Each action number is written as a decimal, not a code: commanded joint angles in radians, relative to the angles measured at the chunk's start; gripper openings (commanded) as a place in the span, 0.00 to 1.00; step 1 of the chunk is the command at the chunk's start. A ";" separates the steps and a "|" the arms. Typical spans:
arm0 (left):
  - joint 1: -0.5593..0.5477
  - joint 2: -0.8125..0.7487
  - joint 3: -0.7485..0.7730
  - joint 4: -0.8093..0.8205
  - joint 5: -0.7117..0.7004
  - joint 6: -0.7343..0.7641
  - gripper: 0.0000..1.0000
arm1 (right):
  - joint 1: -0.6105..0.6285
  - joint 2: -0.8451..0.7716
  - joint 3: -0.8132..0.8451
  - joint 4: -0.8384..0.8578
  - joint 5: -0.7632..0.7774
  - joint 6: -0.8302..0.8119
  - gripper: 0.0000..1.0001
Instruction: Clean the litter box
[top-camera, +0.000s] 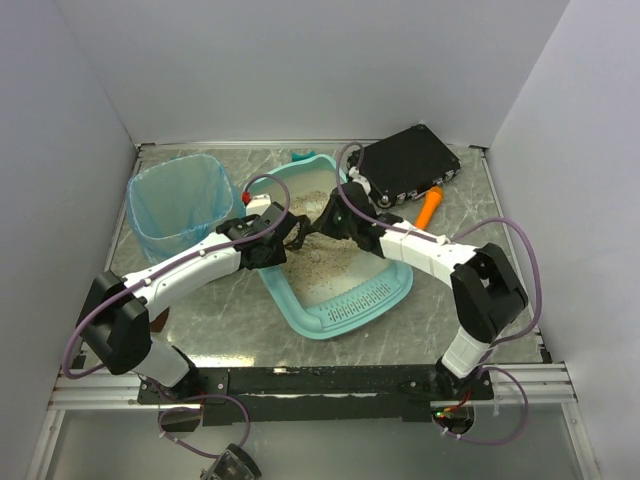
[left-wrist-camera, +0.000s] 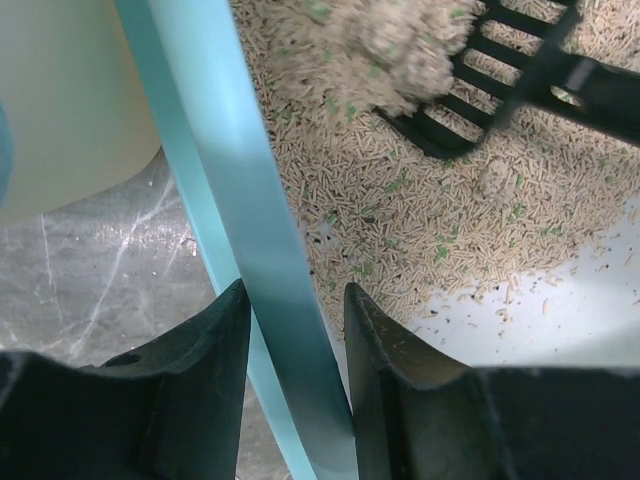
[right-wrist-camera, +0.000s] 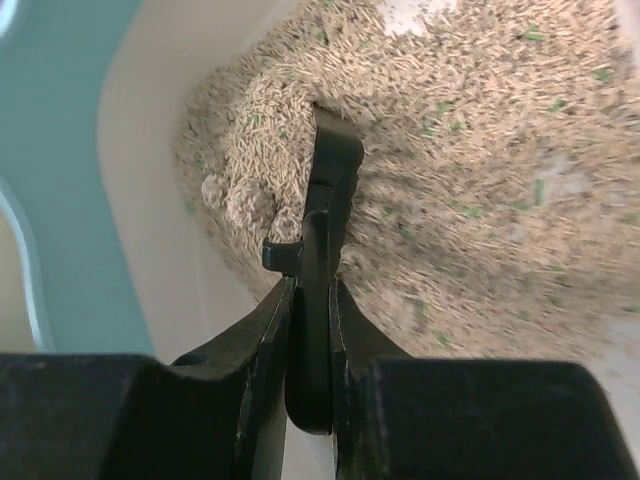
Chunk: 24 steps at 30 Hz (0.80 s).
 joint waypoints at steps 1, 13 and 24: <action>-0.009 -0.009 0.016 0.214 0.092 0.078 0.01 | 0.062 0.094 -0.110 0.116 0.099 0.140 0.00; -0.009 -0.040 -0.014 0.246 0.137 0.089 0.01 | 0.099 0.123 -0.339 0.634 0.216 0.309 0.00; -0.009 -0.093 -0.054 0.238 0.126 0.028 0.01 | 0.102 0.120 -0.443 0.946 0.291 0.344 0.00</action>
